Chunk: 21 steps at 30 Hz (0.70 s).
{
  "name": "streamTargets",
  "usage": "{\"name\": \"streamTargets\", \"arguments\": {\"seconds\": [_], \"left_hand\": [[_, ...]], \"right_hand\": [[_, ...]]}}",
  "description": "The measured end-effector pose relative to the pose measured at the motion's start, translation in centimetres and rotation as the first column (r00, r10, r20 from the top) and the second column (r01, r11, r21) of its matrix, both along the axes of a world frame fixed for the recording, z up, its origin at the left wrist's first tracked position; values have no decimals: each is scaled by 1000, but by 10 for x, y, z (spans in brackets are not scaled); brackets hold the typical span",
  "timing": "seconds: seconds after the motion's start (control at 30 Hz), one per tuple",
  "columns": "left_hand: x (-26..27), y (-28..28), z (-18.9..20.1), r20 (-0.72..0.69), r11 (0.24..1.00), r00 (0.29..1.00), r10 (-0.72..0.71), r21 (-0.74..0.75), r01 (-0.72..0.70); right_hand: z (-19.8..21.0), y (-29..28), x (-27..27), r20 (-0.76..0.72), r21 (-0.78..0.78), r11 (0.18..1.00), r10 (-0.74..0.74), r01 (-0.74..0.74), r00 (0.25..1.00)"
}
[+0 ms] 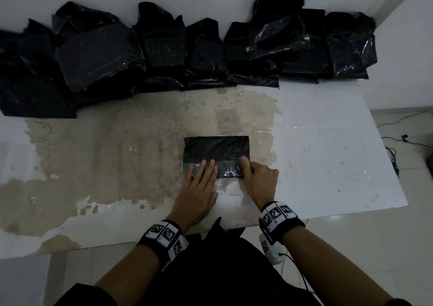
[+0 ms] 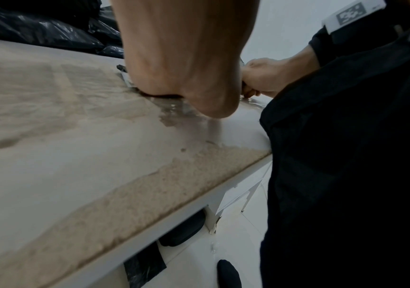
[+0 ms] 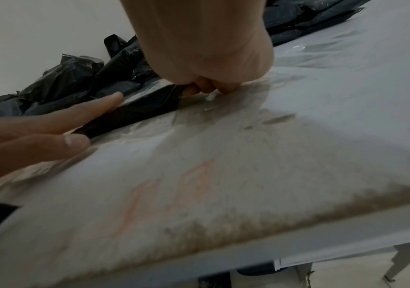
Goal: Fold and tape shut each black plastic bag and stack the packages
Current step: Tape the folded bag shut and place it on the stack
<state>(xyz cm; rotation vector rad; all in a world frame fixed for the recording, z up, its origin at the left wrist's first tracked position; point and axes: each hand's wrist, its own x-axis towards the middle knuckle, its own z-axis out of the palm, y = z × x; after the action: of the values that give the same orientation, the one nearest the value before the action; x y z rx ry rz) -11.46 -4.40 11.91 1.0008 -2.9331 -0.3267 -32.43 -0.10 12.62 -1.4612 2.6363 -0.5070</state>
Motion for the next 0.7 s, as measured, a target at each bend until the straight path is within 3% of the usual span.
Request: {"name": "streamTargets", "arguments": {"seconds": [0.17,0.43,0.7], "left_hand": [[-1,0,-1,-16,1000,1000,8,5,-8],[4,-4,0,16,1000,1000,-22,-18,23],[-1,-2,0,-4,1000,1000,-6,-2,6]], "right_hand": [[1,-3,6,-59,69,997,39,-35,997],[-7,4,-3,-88,4,1000,29,-29,996],[11,11,5,3,-91,990,-107,107,994]]}}
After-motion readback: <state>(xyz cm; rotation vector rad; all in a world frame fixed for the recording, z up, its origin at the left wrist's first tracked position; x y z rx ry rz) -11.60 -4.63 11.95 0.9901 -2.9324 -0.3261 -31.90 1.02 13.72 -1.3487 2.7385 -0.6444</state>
